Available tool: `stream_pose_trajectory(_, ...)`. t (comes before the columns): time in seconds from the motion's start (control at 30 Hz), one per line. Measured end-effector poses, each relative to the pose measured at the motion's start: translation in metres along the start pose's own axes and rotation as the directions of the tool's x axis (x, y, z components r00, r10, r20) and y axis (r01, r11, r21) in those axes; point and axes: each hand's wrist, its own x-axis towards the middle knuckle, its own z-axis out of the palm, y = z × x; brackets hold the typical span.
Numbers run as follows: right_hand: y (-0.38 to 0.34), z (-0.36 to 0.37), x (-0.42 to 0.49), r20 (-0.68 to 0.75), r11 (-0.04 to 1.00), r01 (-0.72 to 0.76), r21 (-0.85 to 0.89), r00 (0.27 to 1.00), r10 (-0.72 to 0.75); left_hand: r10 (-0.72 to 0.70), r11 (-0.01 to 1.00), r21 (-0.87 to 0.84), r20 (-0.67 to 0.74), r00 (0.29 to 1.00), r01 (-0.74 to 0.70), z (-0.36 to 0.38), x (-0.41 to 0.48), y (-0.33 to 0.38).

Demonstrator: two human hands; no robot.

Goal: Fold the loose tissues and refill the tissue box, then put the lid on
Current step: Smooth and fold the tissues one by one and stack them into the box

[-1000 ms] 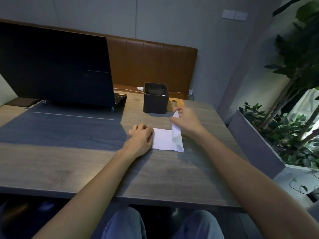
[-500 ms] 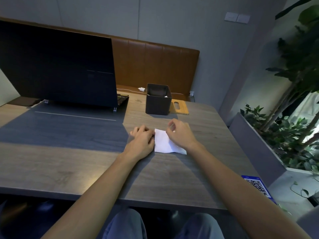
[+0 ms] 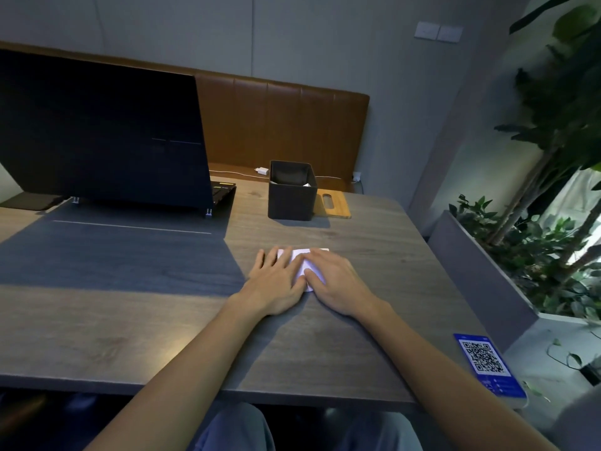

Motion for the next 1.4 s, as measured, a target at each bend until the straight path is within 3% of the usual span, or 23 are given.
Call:
stream_pose_trajectory(0.13, 0.003, -0.002, -0.009, 0.204, 0.989, -0.061, -0.134, 0.975, 0.087, -0.115, 0.993, 0.044, 0.086, 0.99, 0.111, -0.001, 0.0, -0.005)
stream_pose_trajectory(0.3, 0.019, -0.017, -0.019, 0.275, 0.962, -0.156, -0.223, 0.937, 0.215, -0.155, 0.988, 0.031, 0.135, 0.979, 0.153, -0.005, -0.002, -0.01)
stream_pose_trajectory(0.4, 0.016, -0.02, -0.02, 0.267, 0.965, -0.179, -0.194, 0.936, 0.228, -0.163, 0.986, 0.043, 0.135, 0.977, 0.158, -0.005, -0.002, -0.009)
stream_pose_trajectory(0.57, -0.015, -0.008, -0.002, 0.27, 0.988, -0.09, -0.123, 0.955, 0.12, -0.164, 0.986, 0.044, 0.124, 0.979, 0.16, -0.007, -0.004, -0.008)
stream_pose_trajectory(0.7, -0.01, 0.001, -0.004, 0.245, 0.982, -0.141, -0.122, 0.955, 0.168, -0.166, 0.986, 0.023, 0.12, 0.979, 0.165, -0.005, -0.004, -0.009)
stream_pose_trajectory(0.87, 0.004, -0.01, -0.006, 0.012, 0.961, -0.258, -0.096, 0.965, 0.261, -0.178, 0.984, 0.022, 0.092, 0.98, 0.177, 0.0, 0.0, -0.01)
stream_pose_trajectory(0.97, 0.001, -0.013, 0.007, -0.123, 0.934, -0.356, 0.033, 0.926, 0.357, -0.185, 0.983, 0.02, 0.069, 0.98, 0.184, 0.003, 0.001, -0.011)
stream_pose_trajectory(1.03, -0.006, -0.019, 0.017, -0.065, 0.87, -0.459, 0.179, 0.877, 0.476, -0.185, 0.983, 0.011, 0.065, 0.981, 0.185, 0.002, 0.0, -0.011)
stream_pose_trajectory(1.13, -0.016, -0.028, 0.029, 0.054, 0.801, -0.543, 0.251, 0.834, 0.549, -0.174, 0.984, -0.02, 0.067, 0.982, 0.176, 0.0, -0.001, -0.011)
stream_pose_trajectory(1.4, -0.022, -0.027, 0.034, 0.085, 0.701, -0.5, 0.509, 0.839, 0.537, -0.138, 0.968, -0.209, 0.019, 0.99, 0.139, -0.014, -0.007, -0.014)
